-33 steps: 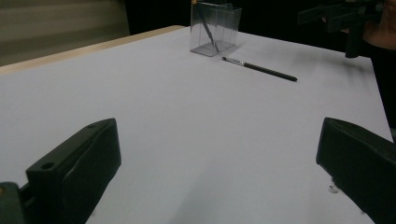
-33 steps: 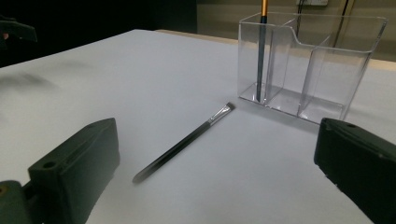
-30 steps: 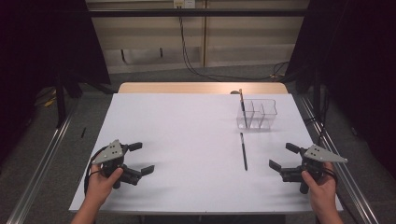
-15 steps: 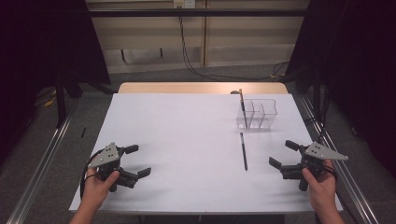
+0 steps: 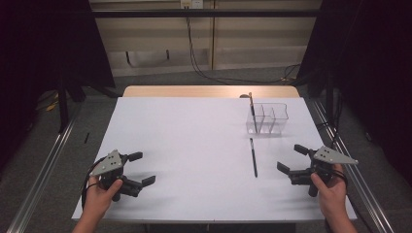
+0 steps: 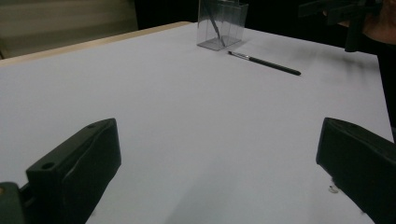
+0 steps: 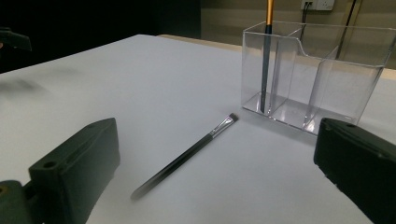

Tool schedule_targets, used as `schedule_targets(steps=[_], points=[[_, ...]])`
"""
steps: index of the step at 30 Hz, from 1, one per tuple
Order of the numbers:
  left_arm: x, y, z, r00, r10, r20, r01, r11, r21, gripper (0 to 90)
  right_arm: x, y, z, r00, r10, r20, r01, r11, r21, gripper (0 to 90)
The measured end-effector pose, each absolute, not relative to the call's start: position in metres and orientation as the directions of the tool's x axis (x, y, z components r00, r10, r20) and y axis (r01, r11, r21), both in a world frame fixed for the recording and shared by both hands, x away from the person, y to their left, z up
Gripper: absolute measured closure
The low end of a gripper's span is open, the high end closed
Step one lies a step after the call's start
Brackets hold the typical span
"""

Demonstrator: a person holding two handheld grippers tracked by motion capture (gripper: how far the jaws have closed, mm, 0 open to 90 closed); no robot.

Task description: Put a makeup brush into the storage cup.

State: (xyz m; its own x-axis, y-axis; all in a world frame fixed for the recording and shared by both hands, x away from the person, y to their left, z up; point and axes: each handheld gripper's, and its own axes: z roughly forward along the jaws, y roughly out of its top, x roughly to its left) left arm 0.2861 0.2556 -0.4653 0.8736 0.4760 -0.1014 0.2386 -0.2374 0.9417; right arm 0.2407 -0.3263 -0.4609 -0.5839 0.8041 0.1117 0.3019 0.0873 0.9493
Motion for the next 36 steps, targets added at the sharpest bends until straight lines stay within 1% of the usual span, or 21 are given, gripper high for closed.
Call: schedule_targets(steps=[9, 25, 36], points=[[0.285, 0.253, -0.466, 0.874, 0.475, -0.098, 0.243, -0.254, 0.936, 0.0, 0.249, -0.323, -0.458, -0.578, 0.808, 0.116, 0.309, 0.085, 0.947, 0.5], [0.284, 0.254, -0.465, 0.869, 0.486, -0.092, 0.238, -0.250, 0.939, 0.0, 0.271, -0.302, -0.457, -0.612, 0.783, 0.113, 0.313, 0.108, 0.944, 0.6], [0.284, 0.253, -0.465, 0.872, 0.481, -0.091, 0.237, -0.253, 0.938, 0.0, 0.282, -0.292, -0.458, -0.612, 0.780, 0.130, 0.335, 0.106, 0.936, 0.7]])
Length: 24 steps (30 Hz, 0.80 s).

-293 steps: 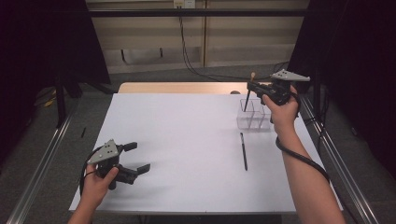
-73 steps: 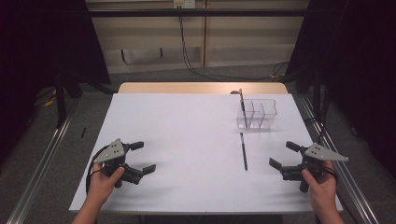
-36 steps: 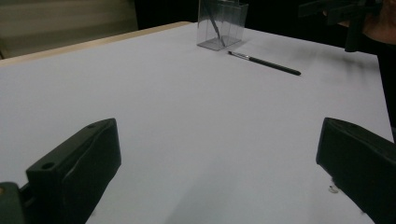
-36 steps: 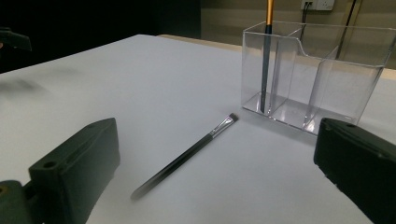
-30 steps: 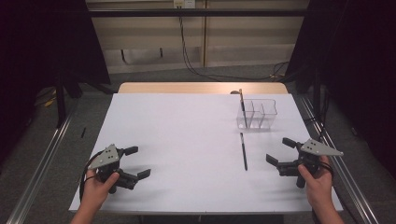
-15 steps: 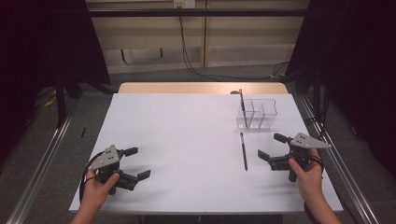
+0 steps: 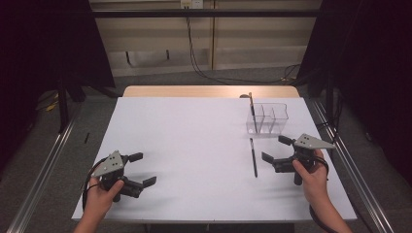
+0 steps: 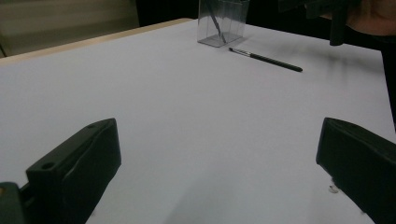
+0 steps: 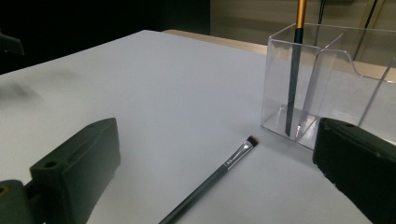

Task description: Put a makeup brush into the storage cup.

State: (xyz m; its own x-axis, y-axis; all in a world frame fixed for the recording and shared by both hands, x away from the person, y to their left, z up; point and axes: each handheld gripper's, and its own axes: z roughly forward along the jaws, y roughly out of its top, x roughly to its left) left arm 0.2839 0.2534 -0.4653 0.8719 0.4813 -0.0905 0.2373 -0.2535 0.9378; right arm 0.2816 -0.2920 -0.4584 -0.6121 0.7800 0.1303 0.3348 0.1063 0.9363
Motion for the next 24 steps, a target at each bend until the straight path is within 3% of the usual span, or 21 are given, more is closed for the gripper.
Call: schedule_targets(steps=[24], points=[[0.285, 0.251, -0.465, 0.876, 0.474, -0.091, 0.235, -0.254, 0.938, 0.0, 0.300, -0.273, -0.459, -0.621, 0.772, 0.138, 0.366, 0.130, 0.921, 0.9]])
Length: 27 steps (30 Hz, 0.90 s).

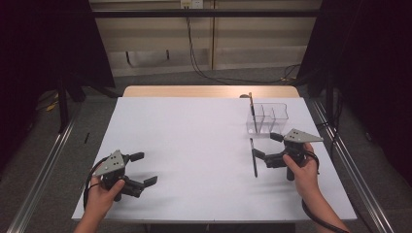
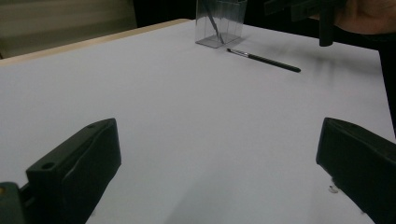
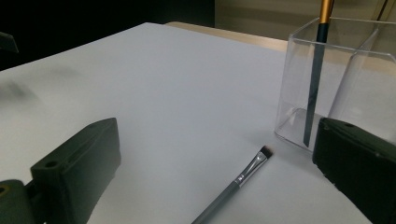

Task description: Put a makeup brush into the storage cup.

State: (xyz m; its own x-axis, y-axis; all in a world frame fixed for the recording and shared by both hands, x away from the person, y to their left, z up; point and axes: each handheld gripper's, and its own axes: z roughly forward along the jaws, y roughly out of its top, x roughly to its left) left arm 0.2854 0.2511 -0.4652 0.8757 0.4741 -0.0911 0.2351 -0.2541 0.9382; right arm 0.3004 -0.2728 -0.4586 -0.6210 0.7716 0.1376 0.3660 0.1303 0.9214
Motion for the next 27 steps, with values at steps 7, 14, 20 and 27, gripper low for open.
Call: schedule_targets(steps=[7, 14, 20, 27], points=[[0.285, 0.249, -0.464, 0.879, 0.469, -0.086, 0.229, -0.258, 0.939, 0.0, 0.307, -0.267, -0.459, -0.620, 0.770, 0.150, 0.386, 0.133, 0.913, 1.0], [0.285, 0.250, -0.464, 0.879, 0.471, -0.082, 0.226, -0.259, 0.939, 0.0, 0.314, -0.265, -0.460, -0.596, 0.785, 0.168, 0.437, 0.141, 0.889, 1.7], [0.285, 0.248, -0.464, 0.879, 0.469, -0.087, 0.230, -0.257, 0.938, 0.0, 0.320, -0.259, -0.458, -0.589, 0.791, 0.165, 0.472, 0.172, 0.865, 2.1], [0.286, 0.249, -0.465, 0.880, 0.467, -0.082, 0.228, -0.263, 0.937, 0.0, 0.329, -0.249, -0.458, -0.570, 0.804, 0.172, 0.559, 0.226, 0.798, 2.4]])
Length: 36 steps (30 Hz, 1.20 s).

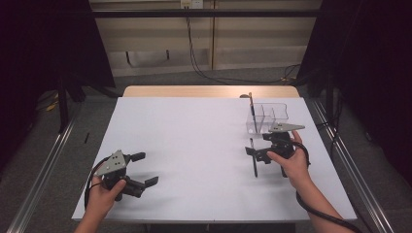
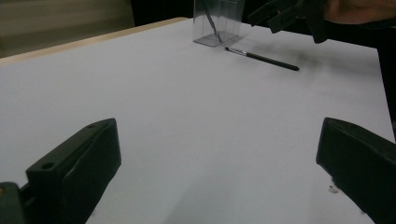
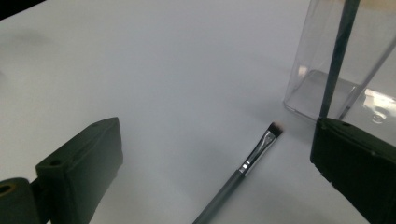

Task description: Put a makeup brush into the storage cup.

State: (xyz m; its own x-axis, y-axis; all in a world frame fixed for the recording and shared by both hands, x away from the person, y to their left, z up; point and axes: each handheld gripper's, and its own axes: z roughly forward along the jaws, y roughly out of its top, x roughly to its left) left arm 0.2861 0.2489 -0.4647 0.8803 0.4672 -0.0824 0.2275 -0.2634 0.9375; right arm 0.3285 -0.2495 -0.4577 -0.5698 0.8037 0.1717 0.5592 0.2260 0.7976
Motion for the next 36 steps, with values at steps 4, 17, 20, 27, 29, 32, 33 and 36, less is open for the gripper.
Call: schedule_targets(steps=[4, 17, 20, 27, 29, 32, 33, 36], points=[[0.286, 0.249, -0.465, 0.883, 0.461, -0.093, 0.234, -0.260, 0.937, 0.0, 0.333, -0.247, -0.457, -0.563, 0.809, 0.168, 0.589, 0.251, 0.768, 3.0], [0.286, 0.249, -0.465, 0.884, 0.459, -0.094, 0.233, -0.257, 0.938, 0.0, 0.344, -0.236, -0.454, -0.555, 0.818, 0.152, 0.676, 0.336, 0.656, 7.8], [0.286, 0.249, -0.465, 0.882, 0.463, -0.092, 0.234, -0.260, 0.937, 0.0, 0.346, -0.234, -0.454, -0.546, 0.826, 0.140, 0.692, 0.351, 0.631, 7.9], [0.287, 0.248, -0.465, 0.883, 0.460, -0.095, 0.234, -0.255, 0.938, 0.0, 0.353, -0.233, -0.453, -0.525, 0.839, 0.145, 0.736, 0.362, 0.571, 12.4], [0.287, 0.248, -0.465, 0.882, 0.461, -0.093, 0.234, -0.259, 0.937, 0.0, 0.354, -0.234, -0.454, -0.513, 0.845, 0.153, 0.752, 0.356, 0.555, 15.3], [0.287, 0.248, -0.465, 0.882, 0.462, -0.091, 0.233, -0.260, 0.937, 0.0, 0.356, -0.234, -0.454, -0.512, 0.846, 0.151, 0.762, 0.366, 0.534, 18.0], [0.287, 0.248, -0.465, 0.883, 0.462, -0.089, 0.232, -0.262, 0.937, 0.0, 0.356, -0.235, -0.455, -0.511, 0.847, 0.145, 0.762, 0.369, 0.531, 19.5], [0.287, 0.248, -0.466, 0.882, 0.462, -0.090, 0.232, -0.261, 0.937, 0.0, 0.358, -0.236, -0.454, -0.503, 0.851, 0.154, 0.770, 0.360, 0.527, 22.8]])
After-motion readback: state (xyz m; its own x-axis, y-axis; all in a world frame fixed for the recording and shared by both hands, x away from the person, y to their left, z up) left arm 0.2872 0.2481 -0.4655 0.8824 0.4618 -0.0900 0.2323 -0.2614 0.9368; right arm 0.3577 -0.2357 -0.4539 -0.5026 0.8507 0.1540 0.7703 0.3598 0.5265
